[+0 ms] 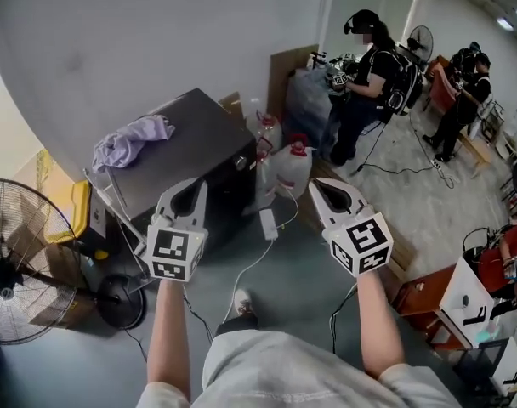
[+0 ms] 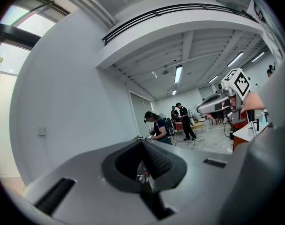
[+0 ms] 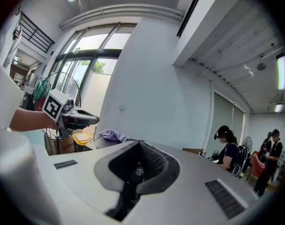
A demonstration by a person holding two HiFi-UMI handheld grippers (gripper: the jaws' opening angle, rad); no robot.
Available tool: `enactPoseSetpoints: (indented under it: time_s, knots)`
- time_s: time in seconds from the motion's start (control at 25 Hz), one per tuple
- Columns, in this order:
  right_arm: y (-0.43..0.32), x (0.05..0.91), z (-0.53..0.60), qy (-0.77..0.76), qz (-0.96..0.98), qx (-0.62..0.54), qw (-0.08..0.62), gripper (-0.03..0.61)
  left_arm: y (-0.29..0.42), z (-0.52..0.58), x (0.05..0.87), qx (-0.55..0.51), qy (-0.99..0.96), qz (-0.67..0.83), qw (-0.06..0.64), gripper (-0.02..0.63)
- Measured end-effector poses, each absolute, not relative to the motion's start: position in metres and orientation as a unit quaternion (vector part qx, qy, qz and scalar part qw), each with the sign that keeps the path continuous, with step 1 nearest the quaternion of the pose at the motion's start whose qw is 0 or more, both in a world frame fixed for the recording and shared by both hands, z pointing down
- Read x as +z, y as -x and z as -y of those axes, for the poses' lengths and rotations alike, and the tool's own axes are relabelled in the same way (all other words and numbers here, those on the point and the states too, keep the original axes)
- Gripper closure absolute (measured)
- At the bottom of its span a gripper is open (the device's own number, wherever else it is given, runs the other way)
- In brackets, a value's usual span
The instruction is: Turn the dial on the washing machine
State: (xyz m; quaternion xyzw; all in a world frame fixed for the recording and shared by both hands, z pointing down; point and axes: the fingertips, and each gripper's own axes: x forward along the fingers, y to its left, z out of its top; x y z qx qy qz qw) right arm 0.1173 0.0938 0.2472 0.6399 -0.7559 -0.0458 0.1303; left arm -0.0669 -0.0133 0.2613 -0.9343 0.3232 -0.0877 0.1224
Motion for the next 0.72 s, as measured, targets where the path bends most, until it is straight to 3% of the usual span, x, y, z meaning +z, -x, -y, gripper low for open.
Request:
enactPoseSetpoints:
  time_s: [0.32,0.72]
  knots:
    - [-0.127,0.261,0.035,-0.617,0.777,-0.019,0.124,0.565,0.056,0.126,0.266,-0.108,0.928,-0.338,0.113,0.598]
    - [-0.134,0.306,0.119,-0.569,0.809,0.017,0.15,0.563,0.044,0.185,0.306,-0.133,0.92,-0.364,0.057,0.598]
